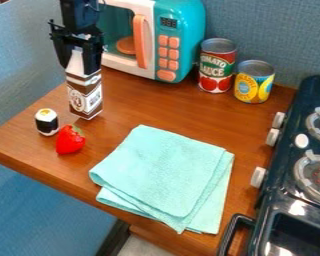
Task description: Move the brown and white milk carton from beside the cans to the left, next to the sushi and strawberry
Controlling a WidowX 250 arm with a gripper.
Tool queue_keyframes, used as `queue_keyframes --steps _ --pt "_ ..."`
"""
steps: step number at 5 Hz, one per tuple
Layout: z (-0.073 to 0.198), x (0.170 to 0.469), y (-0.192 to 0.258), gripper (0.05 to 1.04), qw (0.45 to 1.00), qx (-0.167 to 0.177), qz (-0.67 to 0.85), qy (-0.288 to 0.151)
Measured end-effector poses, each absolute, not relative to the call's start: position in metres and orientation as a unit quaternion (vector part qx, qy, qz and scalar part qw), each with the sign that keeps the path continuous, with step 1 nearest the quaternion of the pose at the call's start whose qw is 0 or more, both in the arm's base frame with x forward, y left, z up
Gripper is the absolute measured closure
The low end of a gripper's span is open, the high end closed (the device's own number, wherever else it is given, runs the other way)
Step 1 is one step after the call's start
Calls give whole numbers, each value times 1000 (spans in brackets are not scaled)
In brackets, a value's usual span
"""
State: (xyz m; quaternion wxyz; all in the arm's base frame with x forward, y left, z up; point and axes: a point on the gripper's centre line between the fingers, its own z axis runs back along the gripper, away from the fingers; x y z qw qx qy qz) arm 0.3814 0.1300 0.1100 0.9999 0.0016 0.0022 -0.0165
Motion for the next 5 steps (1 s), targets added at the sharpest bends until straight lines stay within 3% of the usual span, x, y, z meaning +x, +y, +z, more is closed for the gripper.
queue_keyframes --steps 2,3,4,5 --pt "103 390 132 268 1000 5 -9 -11" --pt "99 391 129 222 1000 -2 22 -18" --pt "91 386 125 65 999 -17 43 -8" --pt "94 379 118 73 998 -28 60 -9"
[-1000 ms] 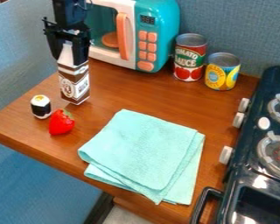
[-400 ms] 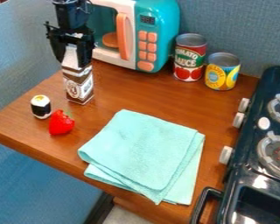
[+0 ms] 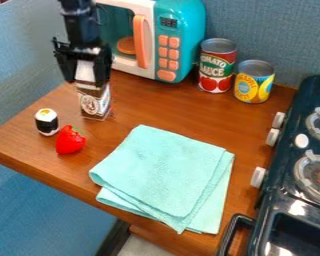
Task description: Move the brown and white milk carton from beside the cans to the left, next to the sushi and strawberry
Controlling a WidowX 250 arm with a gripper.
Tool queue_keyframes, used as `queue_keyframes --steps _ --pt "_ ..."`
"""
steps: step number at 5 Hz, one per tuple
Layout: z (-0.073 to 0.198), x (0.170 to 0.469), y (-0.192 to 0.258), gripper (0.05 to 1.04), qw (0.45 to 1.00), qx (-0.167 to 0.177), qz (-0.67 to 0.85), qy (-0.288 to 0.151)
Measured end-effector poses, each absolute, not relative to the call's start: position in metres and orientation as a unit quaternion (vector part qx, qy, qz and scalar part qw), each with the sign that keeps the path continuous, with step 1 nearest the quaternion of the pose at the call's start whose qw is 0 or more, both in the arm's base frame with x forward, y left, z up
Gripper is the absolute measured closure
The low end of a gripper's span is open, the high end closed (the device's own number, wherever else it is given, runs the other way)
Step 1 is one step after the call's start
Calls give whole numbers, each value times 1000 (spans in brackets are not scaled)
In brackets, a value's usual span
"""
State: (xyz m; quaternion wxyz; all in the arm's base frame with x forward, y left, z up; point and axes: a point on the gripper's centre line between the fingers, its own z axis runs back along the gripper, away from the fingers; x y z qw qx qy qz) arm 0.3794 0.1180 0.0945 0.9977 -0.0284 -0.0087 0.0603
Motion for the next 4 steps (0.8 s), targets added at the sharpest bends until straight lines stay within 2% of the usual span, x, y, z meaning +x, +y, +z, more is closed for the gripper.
queue_keyframes --steps 1,2,4 --pt "137 374 114 73 996 -18 69 -55" --pt "165 368 106 74 996 2 59 -71" --pt "176 355 39 74 997 -11 -22 -68"
